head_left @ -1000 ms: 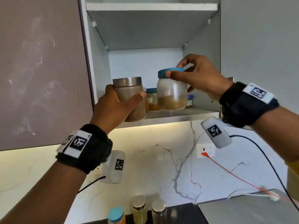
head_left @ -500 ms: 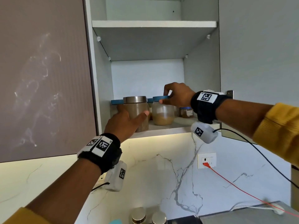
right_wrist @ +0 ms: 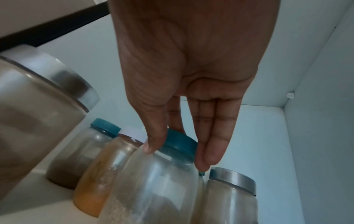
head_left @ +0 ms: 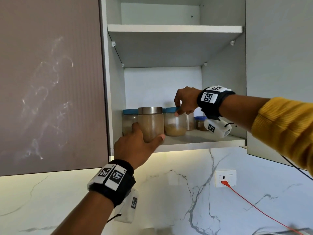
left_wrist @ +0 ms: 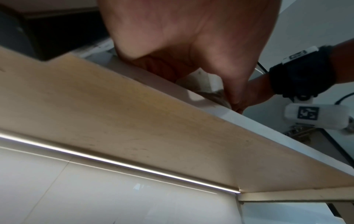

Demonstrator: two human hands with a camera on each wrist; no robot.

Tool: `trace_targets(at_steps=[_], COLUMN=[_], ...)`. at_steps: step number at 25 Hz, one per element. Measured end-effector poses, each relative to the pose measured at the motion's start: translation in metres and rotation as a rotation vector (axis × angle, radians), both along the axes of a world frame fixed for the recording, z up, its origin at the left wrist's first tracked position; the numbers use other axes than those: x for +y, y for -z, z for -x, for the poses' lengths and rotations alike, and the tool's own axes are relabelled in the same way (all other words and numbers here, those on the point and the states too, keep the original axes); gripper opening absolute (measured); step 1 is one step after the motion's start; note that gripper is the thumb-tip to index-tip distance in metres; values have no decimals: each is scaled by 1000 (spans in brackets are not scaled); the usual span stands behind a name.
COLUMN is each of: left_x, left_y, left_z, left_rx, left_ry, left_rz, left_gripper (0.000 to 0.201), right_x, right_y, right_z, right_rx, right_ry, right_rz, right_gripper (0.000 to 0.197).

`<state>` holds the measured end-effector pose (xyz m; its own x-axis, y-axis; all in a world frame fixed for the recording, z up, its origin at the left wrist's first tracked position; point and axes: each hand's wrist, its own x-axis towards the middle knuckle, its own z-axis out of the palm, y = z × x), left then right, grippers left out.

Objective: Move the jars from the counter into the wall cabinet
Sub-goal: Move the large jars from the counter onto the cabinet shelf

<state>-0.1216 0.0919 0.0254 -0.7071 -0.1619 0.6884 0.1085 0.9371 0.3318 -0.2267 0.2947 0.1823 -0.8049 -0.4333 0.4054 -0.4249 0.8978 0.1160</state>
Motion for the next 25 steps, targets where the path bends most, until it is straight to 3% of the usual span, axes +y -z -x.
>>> trace_targets(at_steps=[8,10,12,13,15,17,19,22,25], left_x=[6,6,5,6,6,6,6,7,8], left_y=[3,4,4,3,3,3,3,3,8], left_z=[-2,-3,-4,-3,-2,-1,-1,0,0], left_rx=[35,34,29,30,30,25,16,31,38], left_ry=[-46,-46,-41,-35,-25,-26,-27,-40,-49], left_rz=[50,54,51,49,44,45,52,74,142], left_gripper=[83,83,82,81,81,81,81,80,77], right_x=[0,1,-1,-2,-10,-23,-34,-41,-36], right_y=[3,1,-4,-7,-7,-5,4,20,25], right_z=[26,20,13,7,-12,-37,-55,-58,-55], right_rx=[8,-7,163,294,394,159,-97,-137,-179], right_ry=[6,47,64,23,-192,-384,-444,-415,-429], right_rz=[32,-42,-167,-139,113,360,325,166,242], right_gripper=[37,42,38,32,31,43,51,50,53])
